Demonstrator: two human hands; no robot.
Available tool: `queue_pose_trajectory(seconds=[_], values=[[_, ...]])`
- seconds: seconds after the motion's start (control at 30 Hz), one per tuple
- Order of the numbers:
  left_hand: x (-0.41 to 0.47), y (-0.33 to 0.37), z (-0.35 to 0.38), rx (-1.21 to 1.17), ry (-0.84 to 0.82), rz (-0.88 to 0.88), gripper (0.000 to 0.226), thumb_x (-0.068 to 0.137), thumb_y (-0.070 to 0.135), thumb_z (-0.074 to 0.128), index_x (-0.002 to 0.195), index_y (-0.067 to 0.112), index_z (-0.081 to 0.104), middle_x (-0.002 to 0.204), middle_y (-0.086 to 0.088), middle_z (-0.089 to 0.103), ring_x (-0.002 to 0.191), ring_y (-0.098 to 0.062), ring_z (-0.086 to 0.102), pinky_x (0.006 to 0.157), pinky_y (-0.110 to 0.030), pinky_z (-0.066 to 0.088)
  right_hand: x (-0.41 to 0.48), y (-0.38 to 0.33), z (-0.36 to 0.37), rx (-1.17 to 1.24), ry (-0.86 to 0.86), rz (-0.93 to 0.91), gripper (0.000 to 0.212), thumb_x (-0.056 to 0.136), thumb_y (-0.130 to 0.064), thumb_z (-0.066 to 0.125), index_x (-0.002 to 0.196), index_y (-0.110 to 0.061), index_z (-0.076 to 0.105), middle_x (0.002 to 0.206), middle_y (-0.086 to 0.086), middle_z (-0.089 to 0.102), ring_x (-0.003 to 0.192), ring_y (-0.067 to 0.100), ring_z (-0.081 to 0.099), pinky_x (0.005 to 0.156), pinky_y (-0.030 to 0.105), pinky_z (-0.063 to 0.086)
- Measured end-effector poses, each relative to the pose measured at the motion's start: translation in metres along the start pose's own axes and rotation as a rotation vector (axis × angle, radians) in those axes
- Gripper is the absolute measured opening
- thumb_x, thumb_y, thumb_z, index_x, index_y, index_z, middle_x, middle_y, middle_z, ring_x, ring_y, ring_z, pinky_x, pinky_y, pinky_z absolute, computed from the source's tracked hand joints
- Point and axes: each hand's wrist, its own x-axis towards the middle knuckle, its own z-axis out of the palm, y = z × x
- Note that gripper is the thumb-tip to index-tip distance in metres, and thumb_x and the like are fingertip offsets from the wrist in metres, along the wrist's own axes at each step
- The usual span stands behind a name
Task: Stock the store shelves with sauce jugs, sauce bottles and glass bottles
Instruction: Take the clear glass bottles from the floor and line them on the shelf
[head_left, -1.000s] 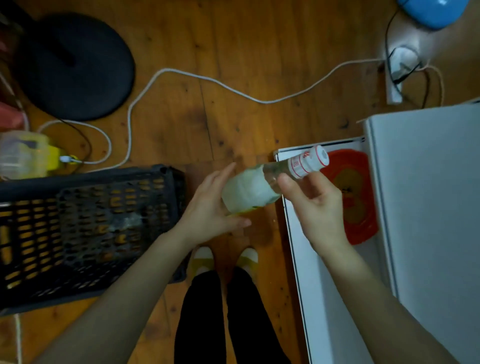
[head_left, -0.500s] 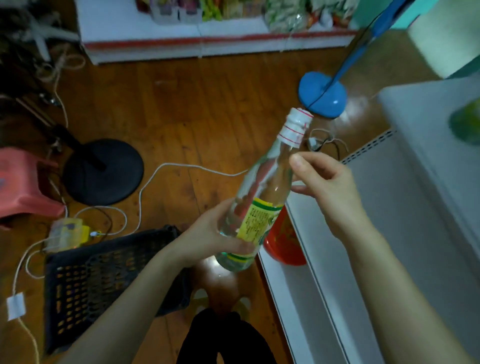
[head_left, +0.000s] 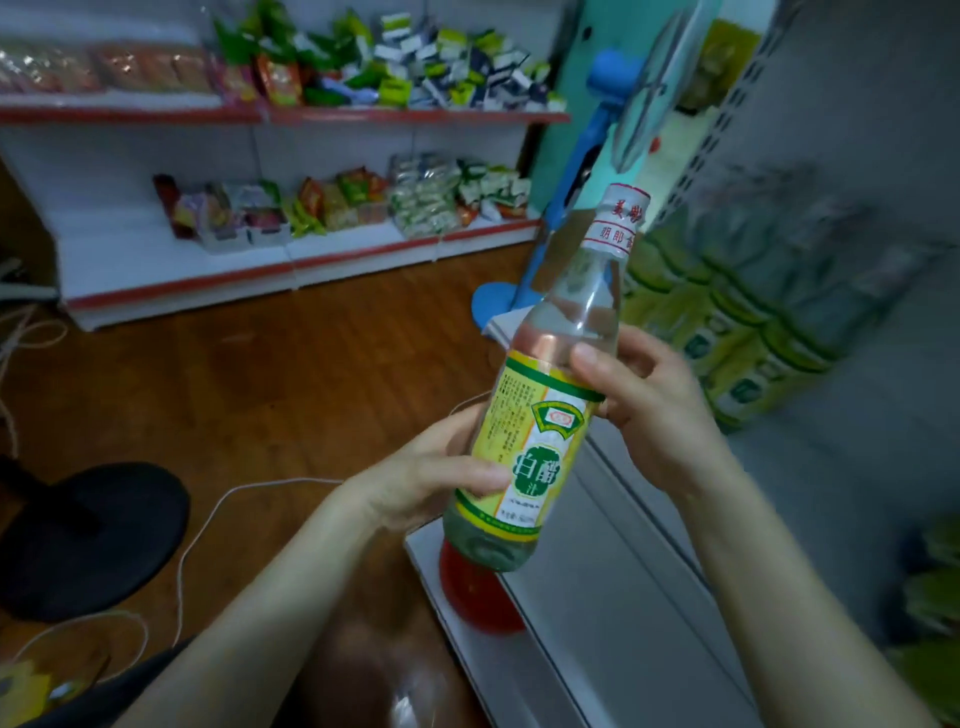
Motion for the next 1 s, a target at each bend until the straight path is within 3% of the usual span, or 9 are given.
queue_pose_trajectory(seconds=[0.1, 0.17, 0.27, 0.4, 0.47, 0.6, 0.7, 0.83, 1.0], values=[[0.019, 0.016, 0.021, 0.155, 0.046, 0.069, 0.089, 0.044, 0.036, 0.089, 0.12, 0.016, 0.048, 0.111, 0.005, 0.067, 0.103, -0.011, 0.063, 0.082, -0.025, 0.052, -0.005, -0.008, -0.02, -0.099, 0.149, -0.048, 0.026, 0.054, -0.033, 0.077, 0.078, -0.025, 0.07, 0.082, -0.005, 0.074, 0.079, 0.011, 0.07, 0.068, 0.029, 0.056], [0.032, 0.021, 0.032, 0.227, 0.079, 0.095, 0.079, 0.045, 0.027, 0.085, 0.116, 0.02, 0.05, 0.106, 0.003, 0.069, 0.099, -0.011, 0.066, 0.081, -0.026, 0.053, -0.009, -0.016, -0.031, -0.131, 0.225, -0.061, 0.023, 0.056, -0.033, 0.077, 0.078, -0.029, 0.071, 0.089, 0.0, 0.074, 0.086, 0.017, 0.07, 0.079, 0.038, 0.057], [0.05, 0.024, 0.037, 0.281, 0.07, 0.098, 0.074, 0.05, 0.017, 0.085, 0.117, 0.018, 0.052, 0.106, -0.004, 0.07, 0.096, -0.017, 0.068, 0.08, -0.029, 0.054, -0.013, -0.021, -0.049, -0.159, 0.225, -0.06, 0.023, 0.059, -0.036, 0.074, 0.082, -0.039, 0.071, 0.093, -0.007, 0.073, 0.09, 0.012, 0.069, 0.081, 0.035, 0.055], [0.074, 0.03, 0.039, 0.308, -0.043, 0.091, 0.069, 0.051, 0.018, 0.083, 0.113, 0.022, 0.054, 0.1, 0.003, 0.072, 0.092, -0.014, 0.068, 0.073, -0.02, 0.052, -0.02, -0.021, -0.068, -0.24, 0.211, 0.034, 0.066, 0.049, -0.051, 0.076, 0.112, -0.042, 0.058, 0.109, -0.002, 0.068, 0.102, 0.015, 0.065, 0.08, 0.038, 0.056], [0.088, 0.035, 0.044, 0.33, -0.107, 0.082, 0.065, 0.049, 0.024, 0.082, 0.109, 0.028, 0.055, 0.095, 0.011, 0.072, 0.09, -0.008, 0.068, 0.071, -0.017, 0.051, -0.02, -0.02, -0.075, -0.232, 0.295, 0.035, 0.072, 0.05, -0.045, 0.081, 0.117, -0.037, 0.056, 0.104, 0.006, 0.07, 0.095, 0.021, 0.067, 0.075, 0.041, 0.058], [0.12, 0.043, 0.045, 0.432, -0.213, 0.036, 0.058, 0.057, 0.028, 0.08, 0.109, 0.032, 0.053, 0.099, 0.011, 0.071, 0.095, -0.003, 0.066, 0.078, -0.02, 0.053, -0.019, -0.024, -0.09, -0.173, 0.449, 0.001, 0.055, 0.058, -0.022, 0.084, 0.108, -0.03, 0.061, 0.083, -0.001, 0.075, 0.075, 0.013, 0.071, 0.058, 0.025, 0.054], [0.137, 0.04, 0.032, 0.673, -0.144, 0.03, 0.083, 0.055, 0.064, 0.072, 0.128, 0.032, 0.047, 0.127, 0.004, 0.059, 0.117, -0.006, 0.054, 0.102, -0.029, 0.042, -0.015, -0.02, -0.098, -0.184, 0.583, -0.026, 0.046, 0.065, -0.008, 0.079, 0.09, -0.039, 0.056, 0.071, -0.015, 0.072, 0.068, 0.001, 0.067, 0.054, 0.017, 0.051], [0.157, 0.02, 0.004, 1.428, -0.035, -0.012, 0.087, 0.079, 0.064, 0.052, 0.146, 0.017, 0.022, 0.154, -0.01, 0.021, 0.142, -0.023, 0.019, 0.114, -0.037, 0.016, -0.006, -0.007, -0.105, -0.22, 0.698, -0.023, 0.063, 0.067, 0.004, 0.076, 0.101, -0.039, 0.045, 0.063, -0.023, 0.068, 0.063, -0.01, 0.064, 0.053, 0.008, 0.048], [0.179, -0.012, -0.023, 1.674, -0.135, -0.154, 0.099, 0.078, 0.074, 0.036, 0.148, 0.011, 0.005, 0.156, -0.016, -0.004, 0.144, -0.029, -0.007, 0.115, -0.053, 0.002, 0.01, 0.01, -0.104, -0.253, 0.755, 0.012, 0.073, 0.068, 0.004, 0.076, 0.114, -0.037, 0.037, 0.083, -0.019, 0.059, 0.065, -0.016, 0.06, 0.057, 0.003, 0.045]])
